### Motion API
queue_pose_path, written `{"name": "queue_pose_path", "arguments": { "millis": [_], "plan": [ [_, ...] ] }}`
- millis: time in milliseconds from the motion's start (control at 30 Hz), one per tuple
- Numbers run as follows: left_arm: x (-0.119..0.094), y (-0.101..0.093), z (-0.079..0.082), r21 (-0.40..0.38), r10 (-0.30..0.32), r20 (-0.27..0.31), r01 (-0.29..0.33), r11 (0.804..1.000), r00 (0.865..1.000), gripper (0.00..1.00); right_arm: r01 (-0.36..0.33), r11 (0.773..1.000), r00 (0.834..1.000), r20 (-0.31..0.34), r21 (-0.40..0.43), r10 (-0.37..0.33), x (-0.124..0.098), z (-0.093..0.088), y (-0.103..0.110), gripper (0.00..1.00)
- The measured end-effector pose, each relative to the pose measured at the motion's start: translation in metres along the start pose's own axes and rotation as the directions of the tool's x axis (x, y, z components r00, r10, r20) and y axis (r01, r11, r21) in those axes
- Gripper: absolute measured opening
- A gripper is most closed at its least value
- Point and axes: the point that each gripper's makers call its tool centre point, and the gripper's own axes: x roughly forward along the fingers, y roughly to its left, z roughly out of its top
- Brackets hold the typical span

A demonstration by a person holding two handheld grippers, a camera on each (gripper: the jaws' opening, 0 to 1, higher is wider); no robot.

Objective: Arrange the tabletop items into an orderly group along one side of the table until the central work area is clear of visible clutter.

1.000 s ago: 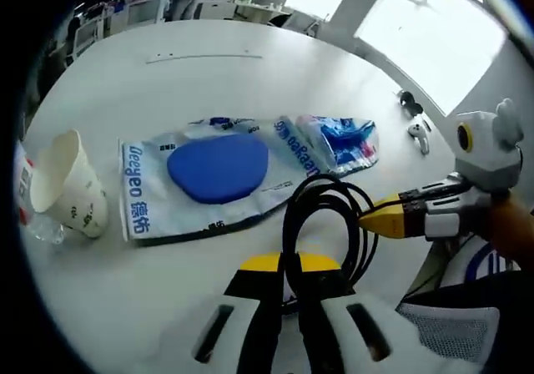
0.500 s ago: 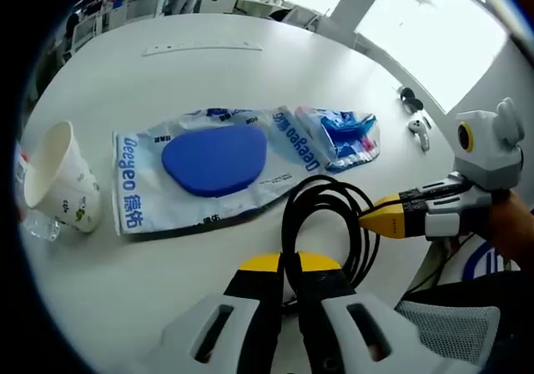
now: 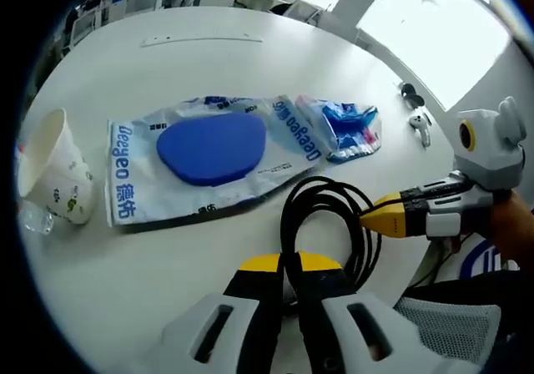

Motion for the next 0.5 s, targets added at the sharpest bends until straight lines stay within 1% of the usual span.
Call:
{"name": "queue_pose_path", "arguments": {
  "millis": [500],
  "plan": [
    [0.0053,0.0015,-0.0031,0.007,0.005,-0.008,-0.005,1.0,1.0,0.03,0.002,1.0,1.0,-0.002,0.004,-0.002,0.0038,-0.0029,-0.003,0.0]
  ]
}}
